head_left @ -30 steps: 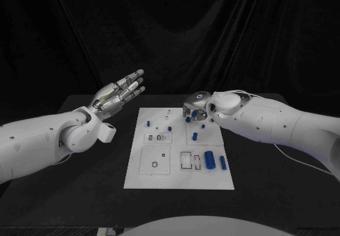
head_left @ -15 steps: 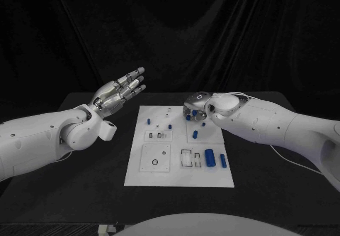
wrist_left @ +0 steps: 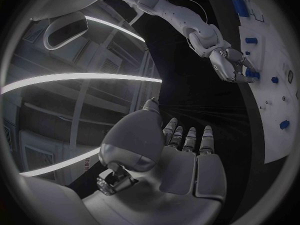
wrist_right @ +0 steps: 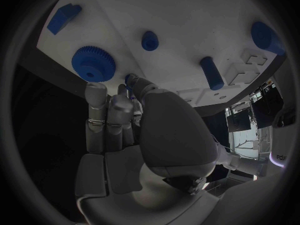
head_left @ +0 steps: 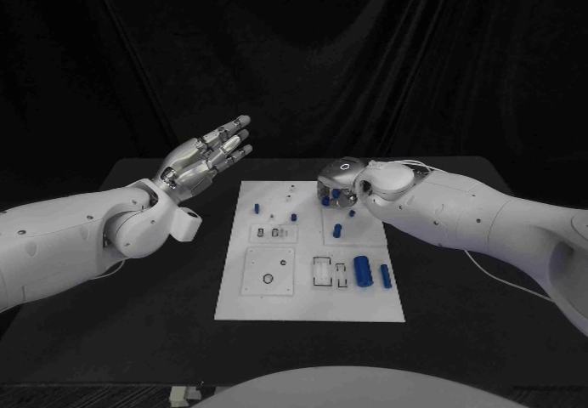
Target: Assemble the parts on the task board
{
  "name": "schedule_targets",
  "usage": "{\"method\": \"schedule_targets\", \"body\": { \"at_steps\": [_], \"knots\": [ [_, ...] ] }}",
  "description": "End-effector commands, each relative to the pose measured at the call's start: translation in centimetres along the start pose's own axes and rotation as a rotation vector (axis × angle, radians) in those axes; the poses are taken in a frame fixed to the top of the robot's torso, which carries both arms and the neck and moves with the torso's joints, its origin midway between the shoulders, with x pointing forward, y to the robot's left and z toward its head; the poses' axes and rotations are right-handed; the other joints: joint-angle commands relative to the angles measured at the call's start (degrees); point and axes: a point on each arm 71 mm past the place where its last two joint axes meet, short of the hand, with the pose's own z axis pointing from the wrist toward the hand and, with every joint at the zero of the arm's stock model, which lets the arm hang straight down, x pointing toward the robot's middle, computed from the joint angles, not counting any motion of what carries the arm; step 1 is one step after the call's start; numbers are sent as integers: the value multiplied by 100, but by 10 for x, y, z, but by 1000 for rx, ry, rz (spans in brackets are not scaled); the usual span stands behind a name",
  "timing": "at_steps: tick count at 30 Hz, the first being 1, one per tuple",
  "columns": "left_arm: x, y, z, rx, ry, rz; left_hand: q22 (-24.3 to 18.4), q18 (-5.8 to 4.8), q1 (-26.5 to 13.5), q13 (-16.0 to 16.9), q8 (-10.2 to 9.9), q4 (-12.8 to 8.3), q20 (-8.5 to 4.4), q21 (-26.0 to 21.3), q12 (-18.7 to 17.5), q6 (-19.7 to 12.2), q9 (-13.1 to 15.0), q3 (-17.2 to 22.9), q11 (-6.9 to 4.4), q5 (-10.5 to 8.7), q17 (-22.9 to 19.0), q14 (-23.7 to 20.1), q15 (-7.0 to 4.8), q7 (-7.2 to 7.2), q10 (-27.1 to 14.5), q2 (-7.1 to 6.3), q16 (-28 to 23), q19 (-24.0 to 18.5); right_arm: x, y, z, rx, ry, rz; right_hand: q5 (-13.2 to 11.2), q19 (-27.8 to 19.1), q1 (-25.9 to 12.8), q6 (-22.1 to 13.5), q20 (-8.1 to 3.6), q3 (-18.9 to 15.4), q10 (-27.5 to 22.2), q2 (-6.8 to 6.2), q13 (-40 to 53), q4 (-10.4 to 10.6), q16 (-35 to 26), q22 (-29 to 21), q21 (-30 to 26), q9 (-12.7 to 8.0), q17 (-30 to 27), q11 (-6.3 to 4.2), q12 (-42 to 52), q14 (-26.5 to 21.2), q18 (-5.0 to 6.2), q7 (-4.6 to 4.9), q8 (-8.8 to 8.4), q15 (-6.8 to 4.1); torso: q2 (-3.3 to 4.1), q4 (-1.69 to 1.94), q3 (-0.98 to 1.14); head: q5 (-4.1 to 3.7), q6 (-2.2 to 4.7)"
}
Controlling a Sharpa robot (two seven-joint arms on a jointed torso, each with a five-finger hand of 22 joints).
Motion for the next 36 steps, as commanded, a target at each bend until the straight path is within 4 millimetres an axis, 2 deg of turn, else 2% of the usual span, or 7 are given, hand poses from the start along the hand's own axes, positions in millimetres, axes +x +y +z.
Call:
{"method": "schedule_targets", "body": {
  "at_steps": [1, 10, 19, 27, 29, 33, 36],
  "knots": [
    [1, -5, 0, 77, 13, -11, -16, -71, 102, 17, 60, 69, 19, -89, -36, 27, 87, 106, 42, 93, -35, 8, 54, 11, -6, -13, -54, 12, -3, 2, -1, -35, -71, -20, 13, 69, -5, 167, -12, 98, 185, 107, 112, -6, 124, 165, 220, 206, 125, -30, 84, 11, -17, 22, 165, -30, -4, -5, 0, 22, -30],
    [-1, -5, -4, 59, 5, -8, -13, -68, 128, 21, 67, 69, 28, -87, -16, 71, 92, 124, 67, 110, -35, 8, 58, 36, -2, 1, -54, 14, -14, -2, -5, -33, -120, 12, -63, 166, -94, 343, -30, 46, 404, 132, 119, -1, 229, 470, 433, 325, 235, -34, 91, 55, -66, 60, 231, -44, -2, -2, -1, 74, -120],
    [1, -9, -9, 39, -5, -2, -11, -63, 147, 26, 77, 70, 30, -85, 3, 129, 100, 127, 77, 117, -35, 8, 49, 51, 2, -8, -54, 15, -55, -10, -5, -22, -169, -1, -113, 190, -140, 352, -25, 17, 422, 122, 109, 16, 231, 553, 489, 350, 231, -12, 64, 61, -82, 79, 224, -33, 1, -4, -1, 47, -130],
    [4, -14, -12, 36, -8, -1, -9, -56, 163, 30, 82, 72, 30, -83, 23, 159, 103, 126, 83, 129, -35, 8, 37, 58, 8, -22, -54, 17, -73, -8, 1, -17, -168, -13, -242, 186, -200, 325, -17, -8, 402, 124, 83, 51, 230, 601, 509, 375, 225, -12, -7, 59, -86, 67, 188, -26, 17, 5, -15, 179, -126],
    [5, -16, -13, 35, -9, 0, -8, -54, 166, 30, 84, 73, 30, -82, 26, 168, 104, 126, 86, 133, -35, 8, 35, 61, 9, -25, -54, 18, -75, -7, 4, -15, -159, -15, -257, 190, -205, 319, -15, -10, 397, 125, 79, 55, 233, 621, 520, 378, 229, -11, -18, 58, -90, 64, 181, -25, 36, 15, -29, 233, -133],
    [6, -19, -14, 38, -12, 3, -6, -51, 171, 32, 84, 75, 31, -81, 33, 171, 104, 125, 91, 137, -35, 8, 33, 65, 11, -28, -54, 20, -77, -4, 9, -14, -151, -17, -284, 196, -218, 309, -13, -14, 393, 130, 73, 64, 241, 654, 540, 384, 241, -8, -36, 56, -95, 66, 169, -22, 106, 60, -56, 249, -86],
    [6, -22, -14, 51, -16, 8, -5, -40, 192, 37, 88, 76, 43, -79, 60, 202, 106, 129, 123, 168, -35, 8, 34, 94, 21, -34, -54, 22, -78, -2, 13, -13, -146, -19, -287, 198, -220, 306, -12, -15, 393, 130, 72, 65, 244, 661, 544, 384, 246, -6, -39, 56, -97, 68, 166, -21, 208, 136, -58, 202, 21]
  ]
}}
